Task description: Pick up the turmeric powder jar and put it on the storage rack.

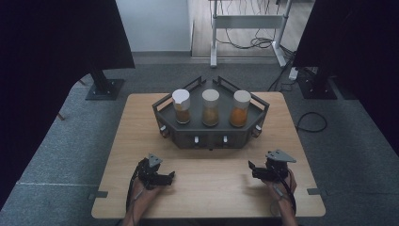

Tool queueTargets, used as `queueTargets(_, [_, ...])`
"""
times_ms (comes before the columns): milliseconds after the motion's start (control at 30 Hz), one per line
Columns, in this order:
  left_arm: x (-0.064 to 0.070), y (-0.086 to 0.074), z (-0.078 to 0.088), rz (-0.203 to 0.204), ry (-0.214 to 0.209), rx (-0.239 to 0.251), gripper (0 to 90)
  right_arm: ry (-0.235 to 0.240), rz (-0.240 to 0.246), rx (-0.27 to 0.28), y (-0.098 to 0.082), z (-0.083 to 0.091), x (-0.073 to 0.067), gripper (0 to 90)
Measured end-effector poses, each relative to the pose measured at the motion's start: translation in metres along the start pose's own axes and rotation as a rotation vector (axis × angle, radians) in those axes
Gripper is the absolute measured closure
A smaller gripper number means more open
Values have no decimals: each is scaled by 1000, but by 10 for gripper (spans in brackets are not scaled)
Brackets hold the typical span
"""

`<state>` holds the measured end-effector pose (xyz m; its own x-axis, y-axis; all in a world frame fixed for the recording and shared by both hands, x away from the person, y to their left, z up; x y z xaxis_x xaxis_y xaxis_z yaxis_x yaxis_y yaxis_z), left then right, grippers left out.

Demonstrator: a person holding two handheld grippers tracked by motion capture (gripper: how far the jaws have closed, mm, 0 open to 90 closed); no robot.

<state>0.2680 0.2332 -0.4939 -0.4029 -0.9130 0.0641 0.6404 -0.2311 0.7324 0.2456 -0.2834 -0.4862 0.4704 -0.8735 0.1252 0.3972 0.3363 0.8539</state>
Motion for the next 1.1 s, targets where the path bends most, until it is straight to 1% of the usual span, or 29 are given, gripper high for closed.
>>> queueTargets(267, [0,0,0,0,0,0,16,-3,1,-33,-4,-6,-1,68])
queueTargets(467, [0,0,0,0,0,0,16,1,-7,-59,-6,-9,0,68])
queueTargets(767, [0,0,0,0,0,0,16,14,-20,-108,-7,-14,2,68])
queueTargets(933, [0,0,0,0,0,0,16,29,-23,-147,-7,-18,4,74])
queueTargets(1033, [0,0,0,0,0,0,16,29,-26,-152,-6,-19,4,76])
queueTargets(1100, [0,0,0,0,0,0,16,37,-30,-166,-5,-20,5,79])
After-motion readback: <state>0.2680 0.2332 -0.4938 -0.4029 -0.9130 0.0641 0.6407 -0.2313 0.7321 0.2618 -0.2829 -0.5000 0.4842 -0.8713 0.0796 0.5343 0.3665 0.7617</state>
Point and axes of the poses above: each handheld gripper's, and its own axes: z roughly backward along the jaws, y roughly out of its top, x roughly to its right, the point moved 4 cm from there along -z, roughly forward along the jaws, and after that the axes turned 7 degrees about z, right-handed, at the moved point
